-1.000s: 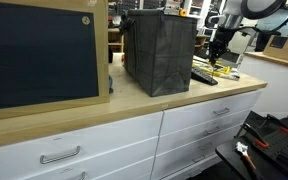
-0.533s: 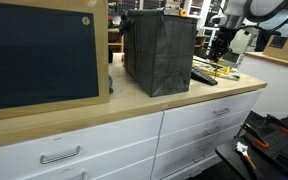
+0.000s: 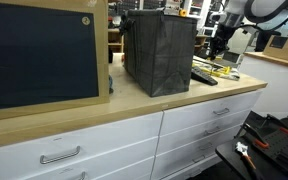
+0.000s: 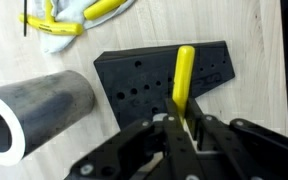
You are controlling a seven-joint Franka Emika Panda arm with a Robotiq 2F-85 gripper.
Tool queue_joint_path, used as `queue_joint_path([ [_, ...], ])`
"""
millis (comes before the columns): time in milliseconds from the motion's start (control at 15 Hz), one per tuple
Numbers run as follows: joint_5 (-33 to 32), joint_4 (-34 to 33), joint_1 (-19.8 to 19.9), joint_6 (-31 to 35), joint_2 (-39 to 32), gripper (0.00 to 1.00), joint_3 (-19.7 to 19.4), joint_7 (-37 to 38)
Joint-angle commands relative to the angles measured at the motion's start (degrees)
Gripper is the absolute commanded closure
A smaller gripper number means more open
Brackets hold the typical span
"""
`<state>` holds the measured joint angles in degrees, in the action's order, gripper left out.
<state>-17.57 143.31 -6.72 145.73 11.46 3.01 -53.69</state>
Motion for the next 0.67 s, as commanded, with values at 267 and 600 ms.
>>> queue_joint_path([
  [267, 5.11, 3.52, -0.92, 4.85, 0.64, 0.96, -0.91, -1.64],
  [600, 4.54, 4.14, -0.33, 5.17, 0.95, 0.96, -1.32, -1.0],
])
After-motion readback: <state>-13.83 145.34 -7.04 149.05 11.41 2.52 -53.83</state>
